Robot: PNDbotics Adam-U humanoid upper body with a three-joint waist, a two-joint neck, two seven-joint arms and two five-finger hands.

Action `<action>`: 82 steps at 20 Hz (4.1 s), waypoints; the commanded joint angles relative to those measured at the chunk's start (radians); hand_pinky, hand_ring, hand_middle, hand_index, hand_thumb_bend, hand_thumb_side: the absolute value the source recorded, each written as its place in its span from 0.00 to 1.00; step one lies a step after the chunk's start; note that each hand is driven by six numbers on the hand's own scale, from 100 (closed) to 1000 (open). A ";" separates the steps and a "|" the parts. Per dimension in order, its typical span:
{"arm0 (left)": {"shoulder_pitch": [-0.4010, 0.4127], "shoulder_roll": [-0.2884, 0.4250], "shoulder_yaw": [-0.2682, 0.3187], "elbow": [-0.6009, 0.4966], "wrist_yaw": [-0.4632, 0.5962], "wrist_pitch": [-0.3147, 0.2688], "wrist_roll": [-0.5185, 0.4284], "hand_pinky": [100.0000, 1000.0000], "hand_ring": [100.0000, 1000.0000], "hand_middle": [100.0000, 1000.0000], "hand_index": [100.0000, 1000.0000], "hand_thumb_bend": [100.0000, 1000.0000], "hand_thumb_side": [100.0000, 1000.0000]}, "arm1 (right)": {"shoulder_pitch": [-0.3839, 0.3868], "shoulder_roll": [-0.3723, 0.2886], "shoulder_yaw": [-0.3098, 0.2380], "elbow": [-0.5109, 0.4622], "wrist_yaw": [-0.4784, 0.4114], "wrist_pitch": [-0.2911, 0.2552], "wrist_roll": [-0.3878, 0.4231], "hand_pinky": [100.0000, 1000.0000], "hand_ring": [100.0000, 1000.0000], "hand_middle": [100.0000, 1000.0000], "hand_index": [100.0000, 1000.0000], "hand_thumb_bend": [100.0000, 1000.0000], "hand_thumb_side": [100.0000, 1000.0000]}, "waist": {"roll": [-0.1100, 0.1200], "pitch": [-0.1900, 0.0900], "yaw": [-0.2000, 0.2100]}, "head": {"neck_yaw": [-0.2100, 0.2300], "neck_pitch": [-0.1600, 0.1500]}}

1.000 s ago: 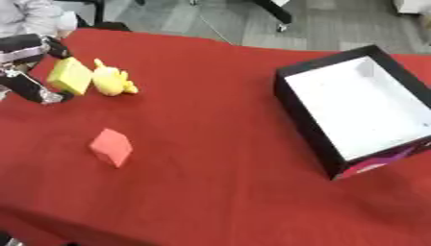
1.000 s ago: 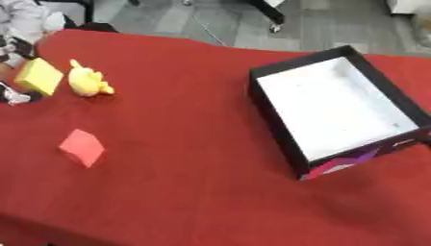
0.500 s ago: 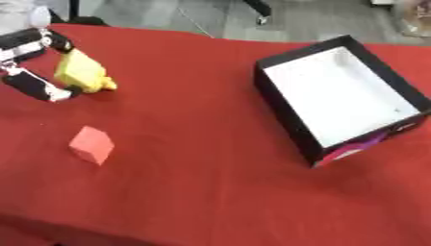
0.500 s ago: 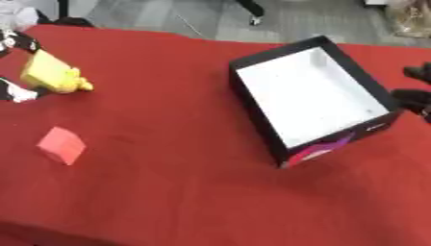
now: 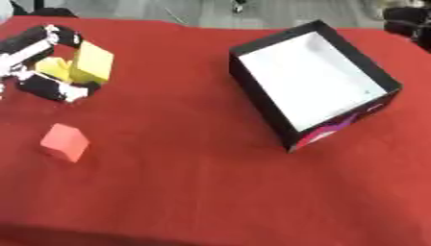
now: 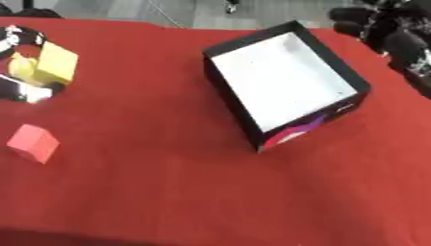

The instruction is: Pick up the objects with one hand, pass them to the other hand, and then place them into the box on the other side of the table.

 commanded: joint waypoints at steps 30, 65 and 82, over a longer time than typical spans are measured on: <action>0.069 -0.314 -0.052 -0.239 -0.158 0.011 0.301 0.80 0.63 0.49 0.54 0.00 0.21 | -0.339 0.079 0.251 0.200 0.278 -0.166 0.130 0.99 0.98 1.00 1.00 0.00 0.16 | -0.016 -0.003 0.029 | -0.052 -0.018; 0.035 -0.494 -0.088 -0.202 -0.349 -0.015 0.458 0.78 0.61 0.47 0.54 0.00 0.20 | -0.453 0.141 0.329 0.356 0.449 -0.233 0.120 1.00 0.98 1.00 1.00 0.00 0.11 | -0.027 0.003 0.059 | -0.122 0.006; 0.026 -0.543 -0.101 -0.149 -0.348 -0.050 0.527 0.76 0.57 0.44 0.52 0.00 0.27 | -0.471 0.169 0.349 0.459 0.539 -0.333 0.209 1.00 1.00 1.00 1.00 0.00 0.12 | -0.039 0.004 0.078 | -0.161 0.002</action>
